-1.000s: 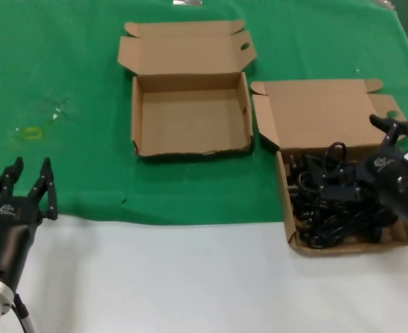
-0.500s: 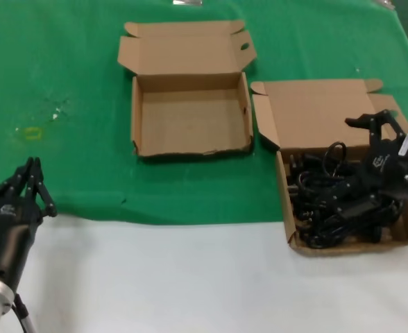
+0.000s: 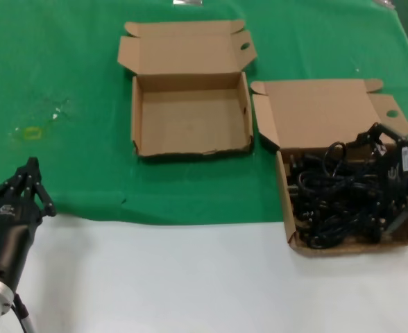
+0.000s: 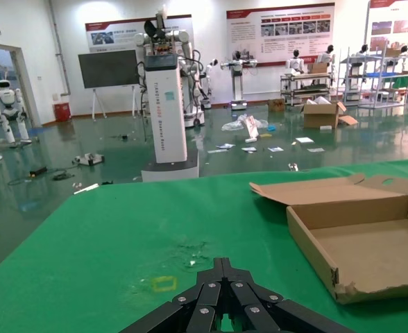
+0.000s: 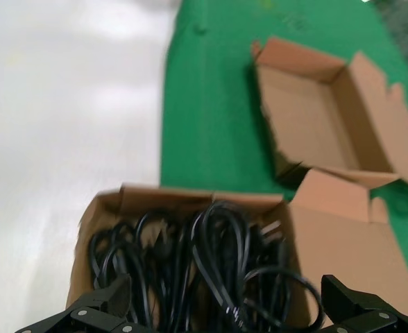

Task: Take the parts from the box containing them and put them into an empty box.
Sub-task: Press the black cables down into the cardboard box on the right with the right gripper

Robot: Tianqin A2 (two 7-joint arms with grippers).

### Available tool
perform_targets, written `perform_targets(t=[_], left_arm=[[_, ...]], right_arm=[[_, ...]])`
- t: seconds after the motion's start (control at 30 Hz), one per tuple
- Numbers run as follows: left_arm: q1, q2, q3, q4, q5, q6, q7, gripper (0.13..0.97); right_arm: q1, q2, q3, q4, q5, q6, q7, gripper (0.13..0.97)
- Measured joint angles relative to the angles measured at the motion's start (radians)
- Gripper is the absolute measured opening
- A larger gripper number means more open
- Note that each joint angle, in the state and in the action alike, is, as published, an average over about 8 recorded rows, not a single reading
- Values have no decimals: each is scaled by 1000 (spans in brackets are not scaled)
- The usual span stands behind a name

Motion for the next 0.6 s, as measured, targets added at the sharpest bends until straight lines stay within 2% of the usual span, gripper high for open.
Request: perform_targets(t=[0.3,0.6], left_arm=[[0,0,0,0,0,0,0,144],[0,0,0,0,0,0,0,144]], right_arm=[[115,-98,-18,-186,-111,-98,-131,966],[160,-157,-7,-264,-166,-112,-187,945]])
